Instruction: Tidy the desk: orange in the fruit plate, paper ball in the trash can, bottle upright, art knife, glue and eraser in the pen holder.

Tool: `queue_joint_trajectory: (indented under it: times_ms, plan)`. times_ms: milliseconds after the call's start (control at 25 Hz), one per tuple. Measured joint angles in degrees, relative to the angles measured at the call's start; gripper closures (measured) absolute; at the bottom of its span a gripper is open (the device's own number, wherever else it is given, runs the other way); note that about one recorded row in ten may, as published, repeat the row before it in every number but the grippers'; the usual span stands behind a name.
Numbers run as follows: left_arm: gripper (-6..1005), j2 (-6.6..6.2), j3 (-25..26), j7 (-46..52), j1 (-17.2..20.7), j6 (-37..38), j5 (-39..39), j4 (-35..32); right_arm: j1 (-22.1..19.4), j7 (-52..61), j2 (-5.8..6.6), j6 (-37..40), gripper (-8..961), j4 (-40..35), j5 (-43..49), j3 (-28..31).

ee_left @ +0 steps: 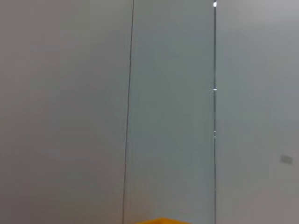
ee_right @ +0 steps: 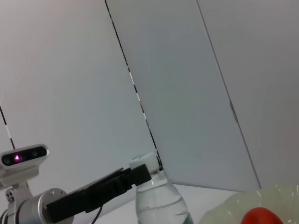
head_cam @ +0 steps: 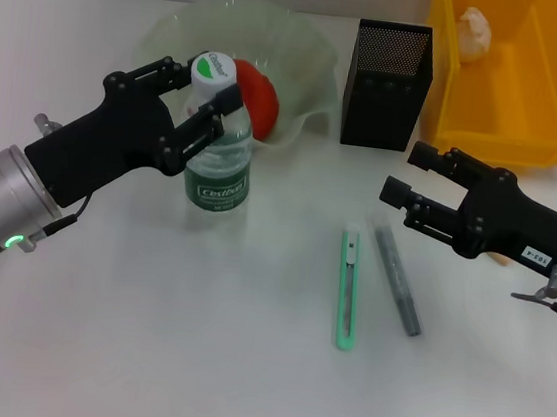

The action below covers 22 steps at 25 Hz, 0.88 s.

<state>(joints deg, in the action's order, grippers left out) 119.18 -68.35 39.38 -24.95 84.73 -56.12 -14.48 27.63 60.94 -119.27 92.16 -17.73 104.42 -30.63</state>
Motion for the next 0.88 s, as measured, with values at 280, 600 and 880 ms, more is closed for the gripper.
queue_joint_trajectory:
  times_ms: [280,600,880]
  plan:
    - [446,0.00,-0.20,-0.37,-0.99,-1.22,2.99,2.94,0.05,-0.26,0.00,-0.58,240,0.67,-0.33,0.71]
    - [432,-0.01,-0.05,-0.87,-0.50,-0.81,3.18,3.19,0.16,-1.07,0.00,-0.59,247,1.12,-0.33,1.47]
    - [384,-0.30,1.22,-0.63,2.41,6.30,6.31,2.81,0.20,-1.52,0.03,-0.32,253,1.39,-1.49,1.63]
